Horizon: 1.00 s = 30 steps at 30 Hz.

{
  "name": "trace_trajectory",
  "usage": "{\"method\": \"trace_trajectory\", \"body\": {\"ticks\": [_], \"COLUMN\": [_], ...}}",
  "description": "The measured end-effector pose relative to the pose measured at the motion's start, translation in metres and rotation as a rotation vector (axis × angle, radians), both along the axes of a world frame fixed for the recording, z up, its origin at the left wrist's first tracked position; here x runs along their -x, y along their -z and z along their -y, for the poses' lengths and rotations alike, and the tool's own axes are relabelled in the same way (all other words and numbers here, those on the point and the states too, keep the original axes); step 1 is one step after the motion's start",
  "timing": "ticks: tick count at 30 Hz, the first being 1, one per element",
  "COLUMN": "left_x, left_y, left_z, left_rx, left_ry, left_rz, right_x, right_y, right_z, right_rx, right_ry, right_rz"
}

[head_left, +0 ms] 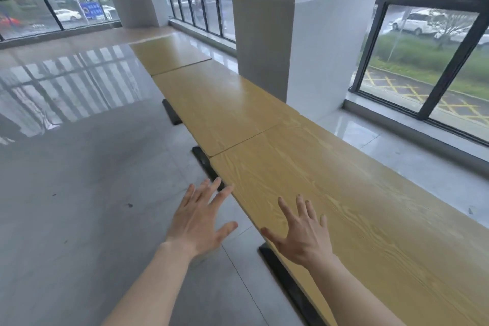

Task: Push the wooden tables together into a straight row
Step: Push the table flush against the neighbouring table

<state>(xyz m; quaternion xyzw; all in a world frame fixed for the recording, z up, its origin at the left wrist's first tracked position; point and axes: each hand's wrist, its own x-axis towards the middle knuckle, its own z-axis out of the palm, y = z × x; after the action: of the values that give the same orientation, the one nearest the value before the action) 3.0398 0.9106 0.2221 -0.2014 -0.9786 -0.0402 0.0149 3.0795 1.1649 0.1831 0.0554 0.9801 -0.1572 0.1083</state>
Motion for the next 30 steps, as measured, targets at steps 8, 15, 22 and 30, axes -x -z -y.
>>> {"method": "trace_trajectory", "body": {"ticks": [8,15,22,30], "left_x": [0.155,0.262,0.351,0.392], "left_y": [0.03,0.07,0.112,0.173], "left_z": [0.076,0.098,0.068,0.05], "left_rx": [-0.02,-0.043,-0.077,-0.007], "left_ry": [0.262,0.515,0.647,0.808], "left_rz": [0.055,0.139,0.15,0.215], "right_x": [0.083,0.132,0.186,0.191], "right_y": [0.022,0.046,0.087,0.151], "right_z": [0.088,0.141,0.13,0.139], "right_rx": [-0.053,-0.078,-0.083,-0.101], "right_ry": [0.251,0.483,0.637,0.772], "right_rz": [0.048,0.158,0.216,0.321]}}
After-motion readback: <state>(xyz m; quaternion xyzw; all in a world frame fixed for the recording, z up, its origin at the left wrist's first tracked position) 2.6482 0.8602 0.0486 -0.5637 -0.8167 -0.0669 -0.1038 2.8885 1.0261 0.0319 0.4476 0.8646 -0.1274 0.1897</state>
